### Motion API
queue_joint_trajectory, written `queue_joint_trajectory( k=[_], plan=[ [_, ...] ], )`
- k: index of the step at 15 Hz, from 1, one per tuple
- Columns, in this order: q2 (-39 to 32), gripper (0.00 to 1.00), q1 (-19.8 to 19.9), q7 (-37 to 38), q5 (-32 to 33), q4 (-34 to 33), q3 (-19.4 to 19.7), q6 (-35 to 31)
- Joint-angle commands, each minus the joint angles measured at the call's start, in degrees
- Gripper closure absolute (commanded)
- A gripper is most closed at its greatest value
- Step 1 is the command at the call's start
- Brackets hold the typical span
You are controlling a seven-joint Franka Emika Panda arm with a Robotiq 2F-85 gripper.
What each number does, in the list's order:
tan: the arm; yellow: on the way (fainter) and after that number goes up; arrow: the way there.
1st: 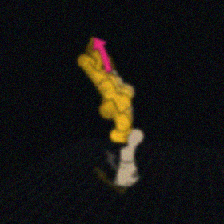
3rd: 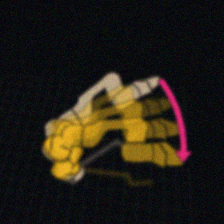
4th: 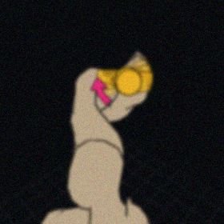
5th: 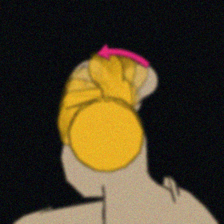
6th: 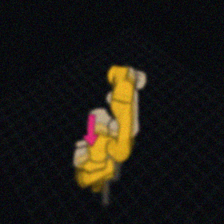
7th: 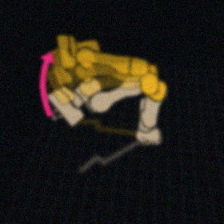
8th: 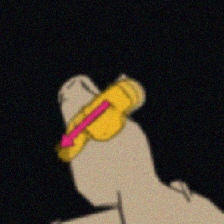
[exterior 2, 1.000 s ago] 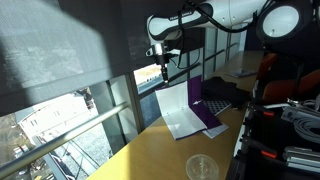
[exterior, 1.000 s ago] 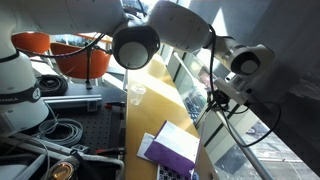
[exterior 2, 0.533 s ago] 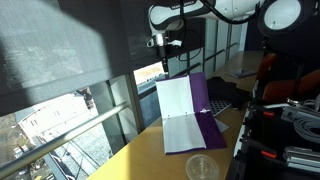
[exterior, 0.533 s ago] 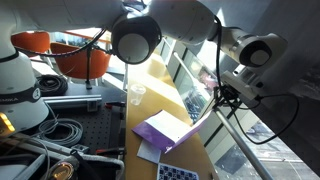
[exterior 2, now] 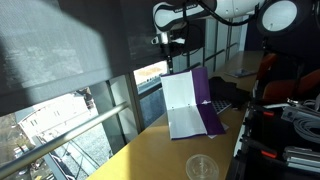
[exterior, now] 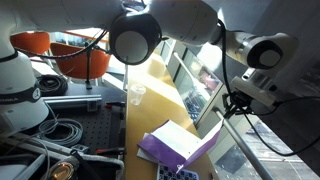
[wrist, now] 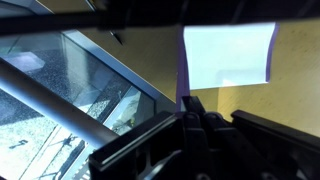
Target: Close the folder
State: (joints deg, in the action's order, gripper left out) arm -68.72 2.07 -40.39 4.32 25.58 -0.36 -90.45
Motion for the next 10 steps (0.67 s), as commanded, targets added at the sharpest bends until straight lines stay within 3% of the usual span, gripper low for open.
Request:
queue_joint_trajectory(
  k=[1,10],
  plan=[
    [0.8,1.0,0.4,-2.9,1.6,0.5,1.0,-2.8],
    [-2.3,1.0,-2.1,-4.5,3.6,-0.2,1.9,-8.3]
  ],
)
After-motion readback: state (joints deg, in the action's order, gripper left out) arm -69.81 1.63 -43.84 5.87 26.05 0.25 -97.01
